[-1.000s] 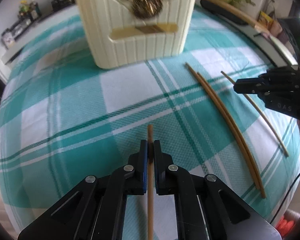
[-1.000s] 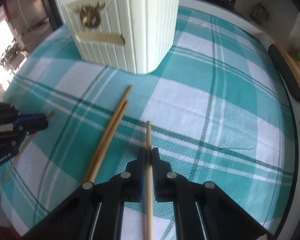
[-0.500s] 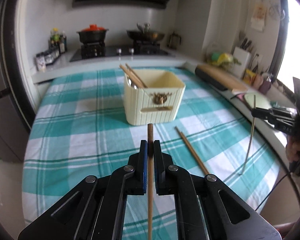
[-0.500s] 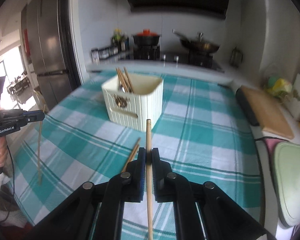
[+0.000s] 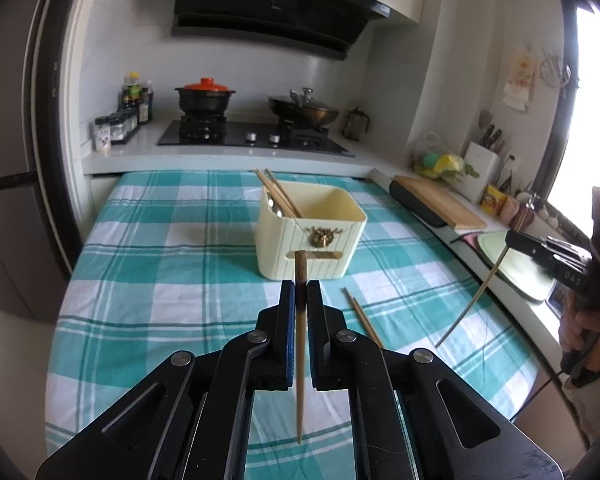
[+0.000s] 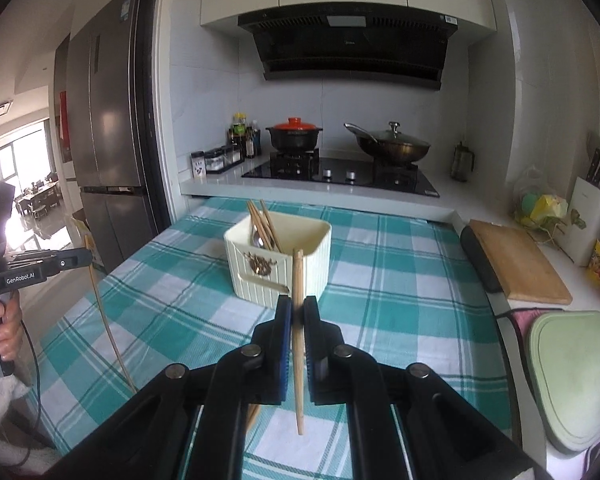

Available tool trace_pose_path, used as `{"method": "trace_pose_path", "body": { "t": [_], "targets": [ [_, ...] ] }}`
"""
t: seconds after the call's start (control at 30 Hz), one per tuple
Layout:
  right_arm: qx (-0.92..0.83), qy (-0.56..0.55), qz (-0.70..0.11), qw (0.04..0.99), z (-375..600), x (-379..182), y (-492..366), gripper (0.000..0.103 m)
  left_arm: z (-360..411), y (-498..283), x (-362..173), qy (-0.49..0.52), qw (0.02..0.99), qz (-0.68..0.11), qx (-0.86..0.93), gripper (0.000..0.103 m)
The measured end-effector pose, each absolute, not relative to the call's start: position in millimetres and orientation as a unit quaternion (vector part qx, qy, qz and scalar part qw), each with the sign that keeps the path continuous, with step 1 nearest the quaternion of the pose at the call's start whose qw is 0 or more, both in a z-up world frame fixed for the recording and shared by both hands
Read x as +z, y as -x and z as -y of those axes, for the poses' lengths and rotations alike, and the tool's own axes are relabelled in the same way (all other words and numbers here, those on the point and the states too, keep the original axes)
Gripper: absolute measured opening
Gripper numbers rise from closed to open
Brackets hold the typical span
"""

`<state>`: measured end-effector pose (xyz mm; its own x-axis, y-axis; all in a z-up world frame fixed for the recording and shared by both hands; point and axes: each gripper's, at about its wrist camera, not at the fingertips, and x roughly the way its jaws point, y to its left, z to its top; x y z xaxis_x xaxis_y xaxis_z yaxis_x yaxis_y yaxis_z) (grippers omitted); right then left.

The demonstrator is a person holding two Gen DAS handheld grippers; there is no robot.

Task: Organize utensils
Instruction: 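Carry both held chopsticks over the cream holder and lower them inside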

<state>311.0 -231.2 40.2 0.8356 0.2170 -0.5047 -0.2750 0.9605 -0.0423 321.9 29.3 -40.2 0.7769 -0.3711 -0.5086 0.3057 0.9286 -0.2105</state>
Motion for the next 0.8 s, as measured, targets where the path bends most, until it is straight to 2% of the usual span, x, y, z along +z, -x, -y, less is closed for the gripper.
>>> {"method": "trace_pose_path", "body": {
  "t": [0.2,0.43,0.6,0.8],
  "targets": [
    [0.133,0.064,-0.256,0.955,227.1,52.7,-321.2,0.006,-36.8,-325.7,-29.0,0.058,0.944,-0.273,-0.174,0.004],
    [0.123,0.085,-0.271,0.951,229.8,62.3,-356.9,0.006,-33.6,-353.6,-23.1,0.019,0.94,-0.297,-0.169,0.004],
    [0.122,0.083,-0.256,0.955,230.6,83.3,-385.0,0.006,-32.5,-369.9,25.2,0.015,0.955,-0.246,-0.167,0.004],
    [0.127,0.051,-0.194,0.971,222.8,127.2,-427.0,0.006,-18.6,-407.8,91.6,0.04,0.976,-0.145,-0.155,0.004]
  ]
}}
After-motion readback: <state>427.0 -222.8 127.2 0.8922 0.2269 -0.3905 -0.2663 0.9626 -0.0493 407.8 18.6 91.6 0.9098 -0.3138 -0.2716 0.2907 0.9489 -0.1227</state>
